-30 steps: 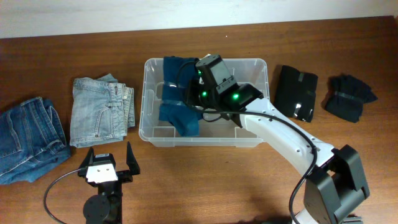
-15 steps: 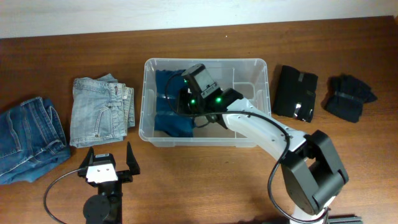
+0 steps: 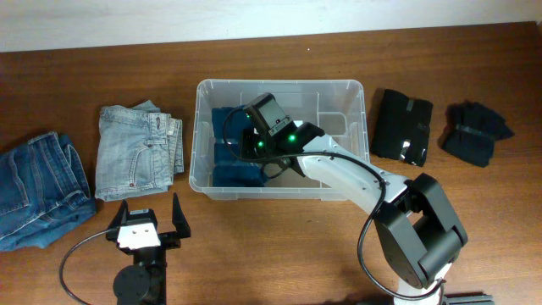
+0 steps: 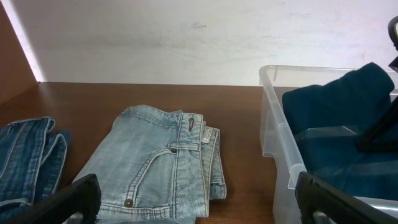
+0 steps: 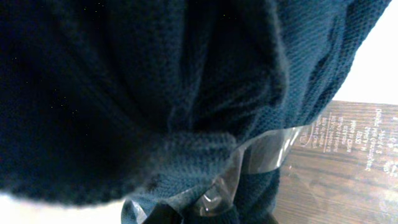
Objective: Pack container
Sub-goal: 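Carry the blue garment into the bin's left side and release it, then lift the right gripper out of the bin toward the black clothes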
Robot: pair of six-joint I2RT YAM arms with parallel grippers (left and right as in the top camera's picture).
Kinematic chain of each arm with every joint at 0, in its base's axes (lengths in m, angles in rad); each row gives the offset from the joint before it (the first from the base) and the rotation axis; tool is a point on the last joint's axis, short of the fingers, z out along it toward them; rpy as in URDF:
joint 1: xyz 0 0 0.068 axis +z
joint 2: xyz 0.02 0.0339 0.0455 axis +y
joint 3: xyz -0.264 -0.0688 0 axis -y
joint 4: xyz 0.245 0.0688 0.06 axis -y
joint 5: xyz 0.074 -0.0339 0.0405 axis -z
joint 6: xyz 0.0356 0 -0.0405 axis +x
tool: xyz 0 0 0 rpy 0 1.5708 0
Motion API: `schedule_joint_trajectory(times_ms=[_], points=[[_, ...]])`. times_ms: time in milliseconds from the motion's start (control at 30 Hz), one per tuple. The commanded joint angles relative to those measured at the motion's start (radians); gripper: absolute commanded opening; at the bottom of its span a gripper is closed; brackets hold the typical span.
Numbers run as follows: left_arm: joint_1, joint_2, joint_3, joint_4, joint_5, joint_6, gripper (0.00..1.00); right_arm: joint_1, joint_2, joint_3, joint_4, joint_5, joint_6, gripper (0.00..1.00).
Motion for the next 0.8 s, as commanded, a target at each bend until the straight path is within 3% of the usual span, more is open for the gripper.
schedule_joint_trajectory(times_ms=[0, 133, 300, 400, 500, 567, 667, 767], points=[[0.005, -0.002, -0.007, 0.004, -0.011, -0.01, 0.99, 0.009, -0.005, 0.037, 0.014, -0.014, -0.002, 0.09], [0.005, -0.002, -0.007, 0.004, -0.011, -0.01, 0.99, 0.009, -0.005, 0.037, 0.016, -0.014, 0.002, 0.2], [0.005, -0.002, -0.007, 0.004, -0.01, -0.01, 0.99, 0.009, -0.005, 0.037, 0.035, -0.014, 0.002, 0.24], [0.005, -0.002, -0.007, 0.004, -0.01, -0.01, 0.99, 0.009, -0.005, 0.037, 0.04, -0.014, 0.002, 0.38], [0.005, -0.002, -0.007, 0.004, -0.01, -0.01, 1.0, 0.009, -0.005, 0.037, 0.031, -0.014, 0.001, 0.66], [0.005, -0.002, -0.007, 0.004, -0.011, -0.01, 0.99, 0.009, -0.005, 0.037, 0.028, -0.014, -0.034, 0.75], [0.005, -0.002, -0.007, 0.004, -0.01, -0.01, 0.99, 0.003, -0.005, 0.037, 0.03, -0.014, -0.103, 0.85], [0.005, -0.002, -0.007, 0.004, -0.01, -0.01, 0.99, -0.02, -0.007, 0.039, 0.009, -0.014, -0.153, 0.87]])
